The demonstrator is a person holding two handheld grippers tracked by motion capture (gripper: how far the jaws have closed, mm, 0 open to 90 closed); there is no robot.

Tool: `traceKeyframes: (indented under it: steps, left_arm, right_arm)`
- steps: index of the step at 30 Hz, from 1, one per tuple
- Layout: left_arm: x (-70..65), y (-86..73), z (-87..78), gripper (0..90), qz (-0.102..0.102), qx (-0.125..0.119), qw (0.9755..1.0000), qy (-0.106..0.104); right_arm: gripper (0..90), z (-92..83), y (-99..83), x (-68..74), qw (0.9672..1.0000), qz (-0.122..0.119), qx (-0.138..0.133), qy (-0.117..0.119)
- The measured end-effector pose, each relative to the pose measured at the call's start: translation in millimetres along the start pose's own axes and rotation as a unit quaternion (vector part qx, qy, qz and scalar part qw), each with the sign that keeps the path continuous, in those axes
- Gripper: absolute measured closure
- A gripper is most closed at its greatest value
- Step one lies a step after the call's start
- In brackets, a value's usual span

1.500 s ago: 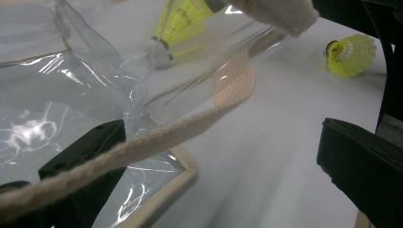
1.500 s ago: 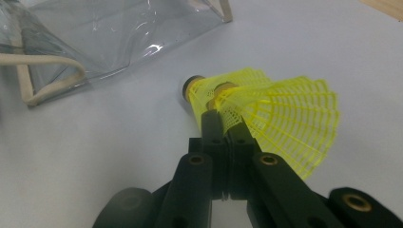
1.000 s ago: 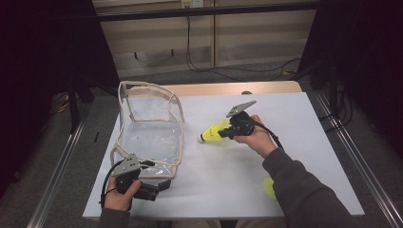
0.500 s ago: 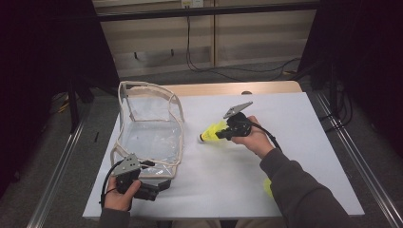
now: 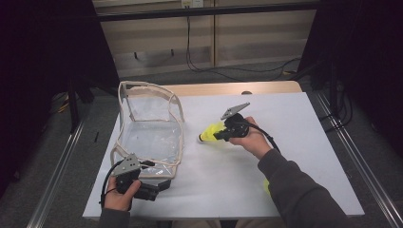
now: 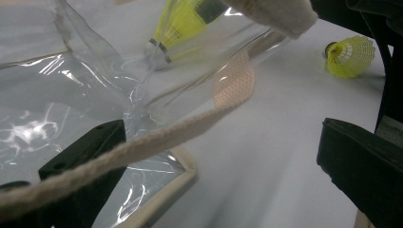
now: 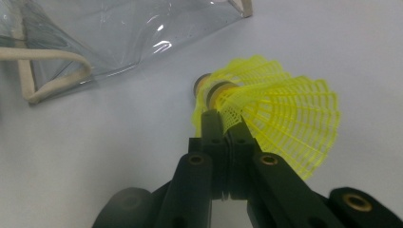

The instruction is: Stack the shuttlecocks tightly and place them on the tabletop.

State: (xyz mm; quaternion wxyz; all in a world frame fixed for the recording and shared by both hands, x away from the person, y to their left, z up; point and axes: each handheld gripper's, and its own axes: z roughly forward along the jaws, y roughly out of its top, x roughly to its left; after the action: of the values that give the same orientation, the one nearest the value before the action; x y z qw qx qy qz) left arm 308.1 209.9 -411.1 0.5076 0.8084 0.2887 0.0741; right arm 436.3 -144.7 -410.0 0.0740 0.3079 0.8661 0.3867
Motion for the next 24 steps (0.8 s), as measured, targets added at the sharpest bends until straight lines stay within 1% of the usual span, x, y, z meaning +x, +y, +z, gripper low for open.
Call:
traceKeyframes:
  steps: [4,8,17,24]
  left_arm:
    - [-0.1,0.1,-0.2,3.1,0.0,0.001,1.0,0.0]
    - [0.3,0.1,-0.5,3.1,0.001,-0.001,1.0,0.0]
    - [0.3,0.4,-1.0,3.1,0.001,0.0,1.0,0.0]
    - [0.3,0.4,-1.0,3.1,0.001,-0.003,1.0,0.001]
  right_arm:
    - [89.2,1.2,-0.2,0.6,1.0,0.003,0.0,0.0]
    - [89.1,2.5,0.1,1.3,1.0,-0.002,0.001,0.0]
    - [87.4,3.6,-1.3,3.0,1.0,-0.001,0.004,0.001]
    - [80.7,3.6,-2.6,3.0,1.0,-0.002,0.007,0.0]
